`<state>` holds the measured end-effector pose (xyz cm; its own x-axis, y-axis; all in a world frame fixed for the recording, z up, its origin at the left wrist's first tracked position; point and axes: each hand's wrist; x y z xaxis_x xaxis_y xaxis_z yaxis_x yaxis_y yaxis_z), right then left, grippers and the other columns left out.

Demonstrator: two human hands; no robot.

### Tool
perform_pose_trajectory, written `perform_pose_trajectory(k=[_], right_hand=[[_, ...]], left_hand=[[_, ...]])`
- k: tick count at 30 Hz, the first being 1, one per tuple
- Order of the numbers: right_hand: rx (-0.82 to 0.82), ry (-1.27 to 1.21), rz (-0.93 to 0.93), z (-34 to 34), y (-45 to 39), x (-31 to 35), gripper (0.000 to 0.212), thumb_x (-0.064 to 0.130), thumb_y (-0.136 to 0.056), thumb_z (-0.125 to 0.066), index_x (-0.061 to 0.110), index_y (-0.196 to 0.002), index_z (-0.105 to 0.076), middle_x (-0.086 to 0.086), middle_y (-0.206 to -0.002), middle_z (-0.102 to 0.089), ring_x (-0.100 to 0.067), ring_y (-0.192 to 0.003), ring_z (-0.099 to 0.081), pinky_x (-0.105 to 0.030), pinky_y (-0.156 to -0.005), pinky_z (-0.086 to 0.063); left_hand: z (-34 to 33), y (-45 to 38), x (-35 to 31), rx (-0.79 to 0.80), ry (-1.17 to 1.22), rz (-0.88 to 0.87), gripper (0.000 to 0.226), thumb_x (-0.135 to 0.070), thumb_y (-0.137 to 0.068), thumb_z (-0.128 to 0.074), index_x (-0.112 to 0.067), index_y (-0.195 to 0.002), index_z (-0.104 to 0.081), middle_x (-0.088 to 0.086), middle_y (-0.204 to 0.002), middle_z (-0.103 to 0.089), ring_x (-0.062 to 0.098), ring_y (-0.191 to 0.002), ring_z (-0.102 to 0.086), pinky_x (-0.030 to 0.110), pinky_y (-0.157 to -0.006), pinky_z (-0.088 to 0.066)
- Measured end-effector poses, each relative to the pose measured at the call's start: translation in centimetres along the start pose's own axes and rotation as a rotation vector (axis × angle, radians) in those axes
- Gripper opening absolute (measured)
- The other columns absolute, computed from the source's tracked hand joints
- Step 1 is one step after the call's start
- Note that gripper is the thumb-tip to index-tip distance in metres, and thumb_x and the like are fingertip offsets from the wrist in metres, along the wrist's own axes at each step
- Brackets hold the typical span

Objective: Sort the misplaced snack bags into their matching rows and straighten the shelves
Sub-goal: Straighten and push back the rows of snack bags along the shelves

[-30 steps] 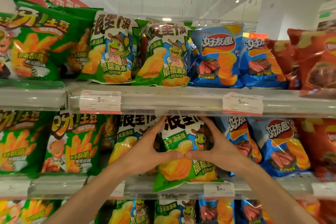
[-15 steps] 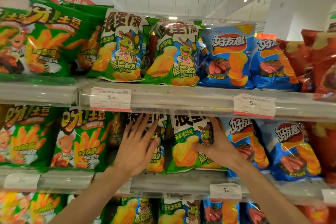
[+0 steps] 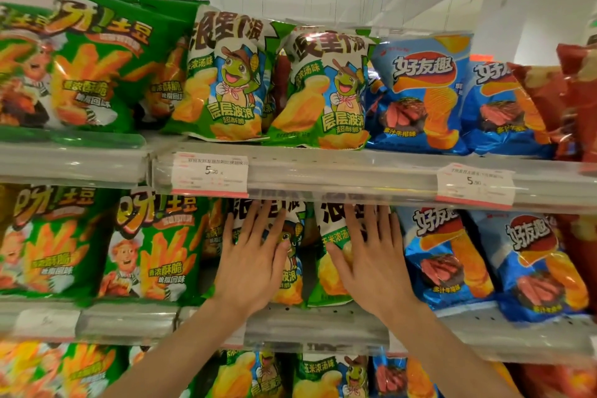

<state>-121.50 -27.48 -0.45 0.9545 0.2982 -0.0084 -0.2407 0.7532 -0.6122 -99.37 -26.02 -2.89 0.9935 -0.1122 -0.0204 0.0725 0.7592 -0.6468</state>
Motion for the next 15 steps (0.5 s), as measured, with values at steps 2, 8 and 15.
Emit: perform_pose_trajectory(k=[2,8,15], right_hand=[[0.017,0.008,-0.024,-0.2,0.0,0.7,0.081,0.069,-0.097,-0.019,0.015,-0.158,-0.019,-0.026,-0.159,-0.022,-0.045,-0.148,-0.019,-0.059,-0.118,-0.022],[0.022,-0.048,-0.07,-0.6,0.2,1.5,0.078,0.069,-0.097,-0.022,0.024,-0.159,-0.006,-0.023,-0.163,-0.013,-0.042,-0.15,-0.011,-0.059,-0.113,-0.032],[0.028,-0.017,-0.112,-1.5,0.2,1.7,0.077,0.068,-0.097,-0.021,0.027,-0.159,-0.003,-0.021,-0.164,-0.006,-0.04,-0.152,-0.002,-0.063,-0.117,-0.02]], left_hand=[[0.0,-0.1,0.0,0.003,-0.005,0.007,0.056,-0.046,-0.105,-0.018,-0.025,-0.155,-0.031,0.005,-0.163,-0.027,0.021,-0.153,-0.013,0.058,-0.121,-0.013],[-0.2,0.0,0.2,-0.015,0.024,0.03,0.056,-0.047,-0.104,-0.022,-0.028,-0.155,-0.031,0.006,-0.164,-0.023,0.026,-0.153,-0.014,0.061,-0.119,-0.017],[-0.4,0.2,0.2,-0.028,0.02,0.039,0.056,-0.047,-0.103,-0.023,-0.025,-0.153,-0.036,0.007,-0.164,-0.024,0.027,-0.152,-0.019,0.059,-0.115,-0.024]])
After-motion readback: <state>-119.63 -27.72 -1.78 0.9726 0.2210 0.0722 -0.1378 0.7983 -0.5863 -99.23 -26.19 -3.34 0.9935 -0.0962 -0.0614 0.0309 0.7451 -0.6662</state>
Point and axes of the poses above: each hand's wrist, its own y-axis away from the middle knuckle, its own z-axis out of the back of the hand, x = y × z
